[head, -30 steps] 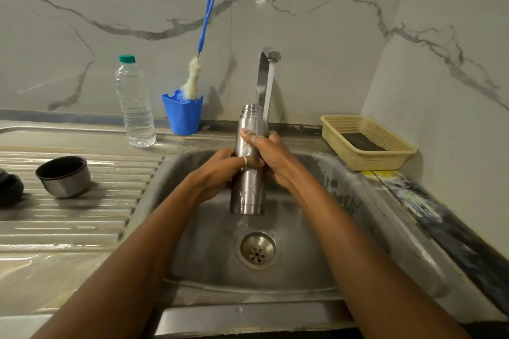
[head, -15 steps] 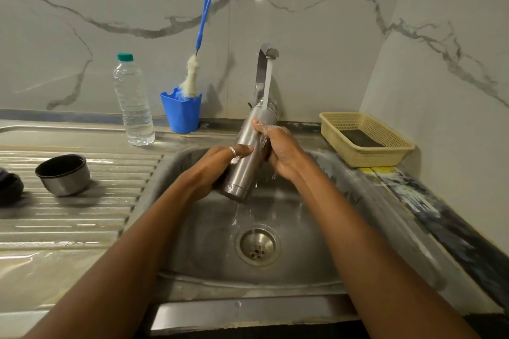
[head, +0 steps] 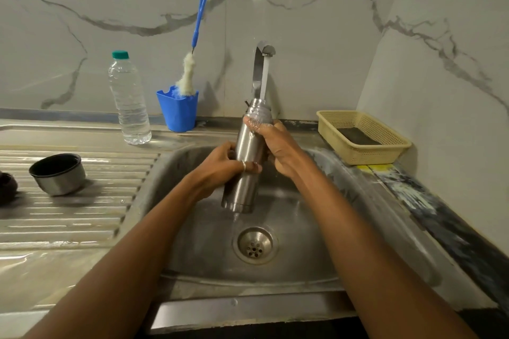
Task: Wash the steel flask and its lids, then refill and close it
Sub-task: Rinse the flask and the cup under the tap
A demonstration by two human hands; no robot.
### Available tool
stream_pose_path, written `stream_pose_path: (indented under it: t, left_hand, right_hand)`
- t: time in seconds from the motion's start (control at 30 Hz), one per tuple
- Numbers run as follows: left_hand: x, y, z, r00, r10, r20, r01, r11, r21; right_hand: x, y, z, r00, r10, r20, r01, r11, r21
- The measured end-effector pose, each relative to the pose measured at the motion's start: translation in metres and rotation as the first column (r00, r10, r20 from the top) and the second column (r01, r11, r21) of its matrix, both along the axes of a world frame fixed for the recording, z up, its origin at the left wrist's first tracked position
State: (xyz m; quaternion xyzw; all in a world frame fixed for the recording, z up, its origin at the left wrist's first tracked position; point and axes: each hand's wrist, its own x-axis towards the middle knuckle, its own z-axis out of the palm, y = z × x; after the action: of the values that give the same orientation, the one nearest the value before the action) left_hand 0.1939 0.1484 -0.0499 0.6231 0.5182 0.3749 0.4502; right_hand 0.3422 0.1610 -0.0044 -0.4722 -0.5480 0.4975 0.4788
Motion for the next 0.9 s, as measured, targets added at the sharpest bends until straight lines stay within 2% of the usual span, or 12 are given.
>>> stream_pose_path:
  t: [0.1,0.2,0.27,0.37,0.43,0.5,0.57,0.6,0.7,0.8,0.83,0.9]
  left_hand:
    - [-0.004,0.002,0.0,0.993,-0.111,-0.05,0.108,0.993,-0.048]
    - [-0.009,0.005,0.004,0.993,-0.12,0.003,0.12,0.993,-0.002]
    - [-0.014,0.008,0.008,0.994,-0.106,0.027,0.106,0.994,0.028]
    - [-0.021,0.013,0.008,1.0,0.003,0.017,-0.004,0.999,0.039]
    - [-0.023,0.014,0.006,0.997,0.076,0.014,-0.077,0.996,0.048]
    - [-0.022,0.012,0.005,0.996,0.082,-0.043,-0.079,0.995,0.066]
    - [-0.021,0.012,0.004,0.99,0.036,-0.138,-0.027,0.998,0.065]
    - [-0.02,0.012,0.003,0.984,0.004,-0.181,0.005,0.999,0.05]
    - [-0.017,0.011,0.0,0.969,-0.096,-0.225,0.091,0.995,-0.033]
    - [-0.012,0.007,-0.002,0.948,-0.193,-0.254,0.164,0.978,-0.13]
    - [-0.01,0.007,-0.003,0.929,-0.208,-0.305,0.167,0.974,-0.153]
    - [-0.009,0.01,-0.007,0.881,-0.217,-0.419,0.146,0.97,-0.194]
  right_hand:
    - [0.006,0.002,-0.002,0.996,0.012,0.094,-0.016,0.999,0.042]
    - [0.002,0.007,-0.01,0.974,-0.095,0.204,0.066,0.987,0.145]
    - [-0.001,0.008,-0.016,0.942,-0.159,0.294,0.105,0.976,0.192]
    - [-0.003,0.009,-0.024,0.911,-0.073,0.406,-0.001,0.984,0.178]
    - [0.001,0.009,-0.027,0.891,-0.165,0.423,0.08,0.974,0.212]
    - [0.003,0.009,-0.026,0.852,-0.241,0.466,0.136,0.96,0.246]
    - [0.004,0.009,-0.025,0.835,-0.158,0.527,0.038,0.972,0.231]
    - [0.005,0.01,-0.026,0.835,-0.136,0.533,0.023,0.976,0.214]
    - [0.006,0.01,-0.024,0.852,-0.229,0.471,0.137,0.965,0.222]
    - [0.001,0.011,-0.025,0.864,-0.139,0.484,0.041,0.978,0.206]
    - [0.001,0.011,-0.025,0.888,-0.112,0.446,0.034,0.983,0.18]
    - [0.002,0.011,-0.025,0.953,-0.128,0.276,0.098,0.988,0.12]
